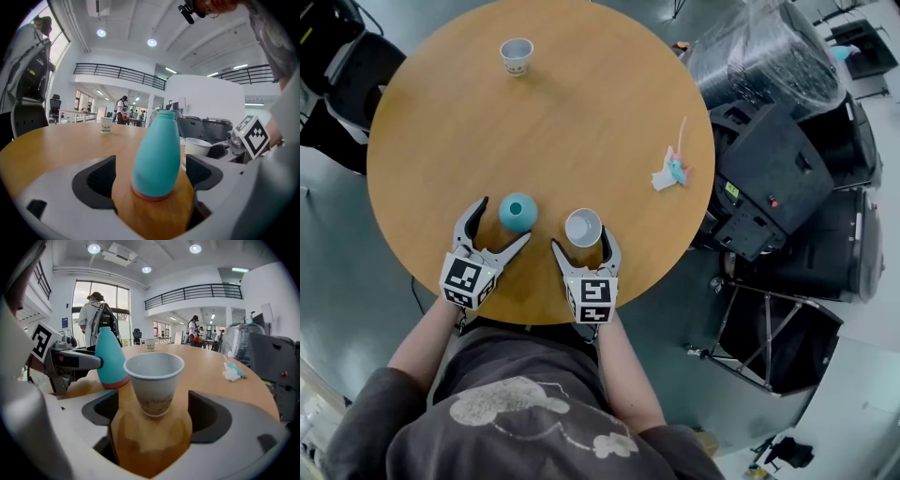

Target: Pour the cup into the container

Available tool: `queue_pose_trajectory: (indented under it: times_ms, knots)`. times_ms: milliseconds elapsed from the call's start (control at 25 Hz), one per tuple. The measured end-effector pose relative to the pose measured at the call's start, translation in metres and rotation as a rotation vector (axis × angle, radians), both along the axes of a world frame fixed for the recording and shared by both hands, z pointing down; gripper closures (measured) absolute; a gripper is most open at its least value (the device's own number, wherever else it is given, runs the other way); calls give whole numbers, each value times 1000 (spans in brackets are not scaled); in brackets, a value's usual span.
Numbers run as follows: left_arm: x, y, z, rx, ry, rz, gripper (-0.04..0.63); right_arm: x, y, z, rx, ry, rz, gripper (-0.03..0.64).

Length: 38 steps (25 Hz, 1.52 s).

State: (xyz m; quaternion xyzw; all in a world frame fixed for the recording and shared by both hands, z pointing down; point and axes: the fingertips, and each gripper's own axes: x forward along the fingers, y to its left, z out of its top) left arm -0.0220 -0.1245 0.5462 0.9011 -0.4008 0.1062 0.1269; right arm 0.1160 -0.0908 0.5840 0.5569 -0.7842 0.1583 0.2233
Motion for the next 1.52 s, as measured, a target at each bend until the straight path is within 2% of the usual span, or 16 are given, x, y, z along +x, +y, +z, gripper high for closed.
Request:
queue_pose_trajectory:
  times_ms: [200,320,520,600,640,720,880,1000,1120,1360,1520]
  knots:
    - [-16,38,-15,3,-5,-81,141,4,34,-10,22,-9,-29,181]
    - [-13,60,-23,0,-9,-92,142,7,47,-30,74,-35,-42,183]
    - [3,93,-50,29,29,-97,159,5,72,-68,153,-65,-72,183]
    - [6,104,-65,48,39,-120,280,6,83,-87,200,-82,-60,202]
    - [6,109,-72,57,44,-133,337,8,88,-97,230,-88,-47,256]
    - [6,118,-87,75,61,-155,409,12,98,-117,283,-97,-20,349]
    - [5,137,-111,108,92,-193,576,13,121,-149,373,-92,-16,433]
    - [8,152,-119,113,111,-196,588,13,136,-168,423,-90,-3,522]
    - [11,166,-122,104,107,-198,588,8,148,-176,431,-66,10,627]
    - [26,182,-127,108,67,-179,588,2,159,-179,406,-73,14,629]
    - [33,186,-133,123,75,-174,588,7,161,-173,366,-74,17,629]
